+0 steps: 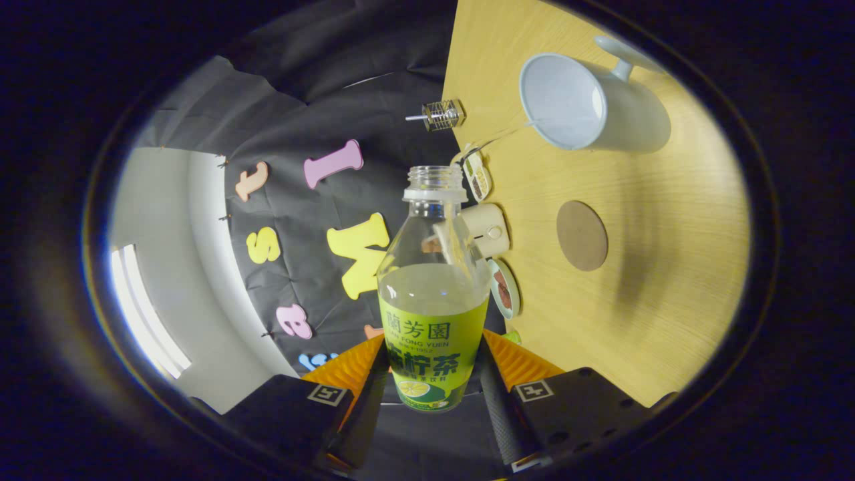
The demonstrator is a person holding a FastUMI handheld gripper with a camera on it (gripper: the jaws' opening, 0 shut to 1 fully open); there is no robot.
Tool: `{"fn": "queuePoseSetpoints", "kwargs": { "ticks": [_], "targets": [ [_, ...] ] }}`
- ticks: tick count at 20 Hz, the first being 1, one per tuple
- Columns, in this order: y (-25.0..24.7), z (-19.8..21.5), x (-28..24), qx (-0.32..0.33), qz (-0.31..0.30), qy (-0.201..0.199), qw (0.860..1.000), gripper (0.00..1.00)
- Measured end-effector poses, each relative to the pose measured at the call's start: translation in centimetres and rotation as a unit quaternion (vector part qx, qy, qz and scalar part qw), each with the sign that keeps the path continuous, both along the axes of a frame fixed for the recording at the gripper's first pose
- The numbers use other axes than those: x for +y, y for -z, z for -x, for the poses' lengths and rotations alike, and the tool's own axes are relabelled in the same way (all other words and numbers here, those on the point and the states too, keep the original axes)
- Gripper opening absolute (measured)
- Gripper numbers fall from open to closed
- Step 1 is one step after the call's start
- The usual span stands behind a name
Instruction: Take the bottle from table, then pour the juice into the cup, finally place the bottle on the coaster
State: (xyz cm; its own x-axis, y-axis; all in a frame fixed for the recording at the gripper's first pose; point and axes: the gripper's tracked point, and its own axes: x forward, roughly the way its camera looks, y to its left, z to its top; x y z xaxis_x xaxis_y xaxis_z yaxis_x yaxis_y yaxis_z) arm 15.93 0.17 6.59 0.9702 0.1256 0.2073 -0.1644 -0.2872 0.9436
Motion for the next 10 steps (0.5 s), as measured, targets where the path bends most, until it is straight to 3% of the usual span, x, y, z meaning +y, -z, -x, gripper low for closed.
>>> {"fn": "queuePoseSetpoints", "kwargs": {
  "ticks": [10],
  "targets": [
    [-0.8,0.45,-0.74,-0.007,-0.024,0.008,1.0,0.76]
  ]
}}
